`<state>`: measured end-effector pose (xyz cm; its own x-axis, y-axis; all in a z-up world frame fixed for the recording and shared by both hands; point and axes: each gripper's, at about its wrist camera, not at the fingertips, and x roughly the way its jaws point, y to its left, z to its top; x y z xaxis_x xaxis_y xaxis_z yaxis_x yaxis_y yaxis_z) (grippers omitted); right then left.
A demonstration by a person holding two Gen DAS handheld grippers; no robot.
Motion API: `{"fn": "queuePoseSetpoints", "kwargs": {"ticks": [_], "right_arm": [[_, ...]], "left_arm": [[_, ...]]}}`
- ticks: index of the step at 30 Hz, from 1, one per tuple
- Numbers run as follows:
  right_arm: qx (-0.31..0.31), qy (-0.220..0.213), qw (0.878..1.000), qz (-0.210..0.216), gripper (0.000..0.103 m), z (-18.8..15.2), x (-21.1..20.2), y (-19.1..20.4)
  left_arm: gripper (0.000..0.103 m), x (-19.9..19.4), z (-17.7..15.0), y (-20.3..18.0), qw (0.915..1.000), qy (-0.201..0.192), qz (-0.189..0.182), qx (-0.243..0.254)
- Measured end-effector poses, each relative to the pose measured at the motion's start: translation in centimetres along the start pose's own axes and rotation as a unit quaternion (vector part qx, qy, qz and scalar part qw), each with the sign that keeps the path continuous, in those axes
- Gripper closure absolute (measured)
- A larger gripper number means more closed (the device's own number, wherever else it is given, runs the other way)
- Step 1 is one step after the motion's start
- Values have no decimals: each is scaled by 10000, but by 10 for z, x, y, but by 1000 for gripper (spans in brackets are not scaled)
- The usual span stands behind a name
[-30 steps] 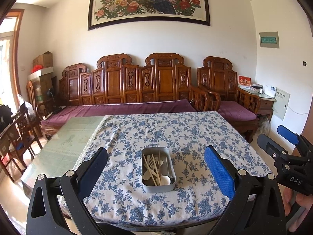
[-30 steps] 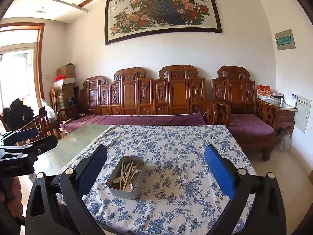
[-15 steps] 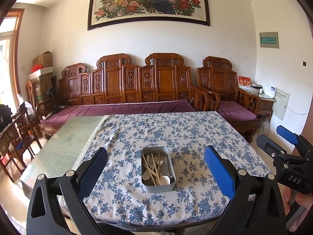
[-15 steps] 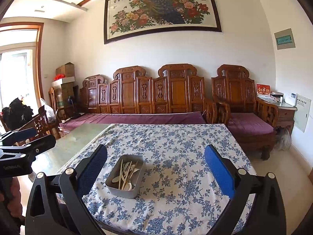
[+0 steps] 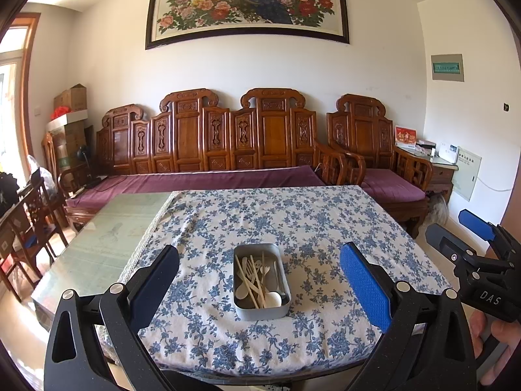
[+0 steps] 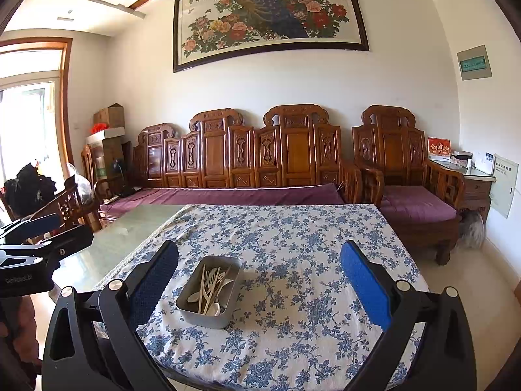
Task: Organize utensils
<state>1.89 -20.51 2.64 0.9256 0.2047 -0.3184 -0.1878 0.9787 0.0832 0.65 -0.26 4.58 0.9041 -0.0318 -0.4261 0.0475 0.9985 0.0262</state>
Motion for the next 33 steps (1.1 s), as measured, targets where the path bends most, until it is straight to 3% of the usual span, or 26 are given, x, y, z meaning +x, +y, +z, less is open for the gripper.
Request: {"fn": "queuePoseSetpoints", "kwargs": {"ticks": [33], "right_arm": [[3,5,10000,4,3,1,0,0]], "left_arm": [[8,0,-1,0,10000,-39,-17,8]]}}
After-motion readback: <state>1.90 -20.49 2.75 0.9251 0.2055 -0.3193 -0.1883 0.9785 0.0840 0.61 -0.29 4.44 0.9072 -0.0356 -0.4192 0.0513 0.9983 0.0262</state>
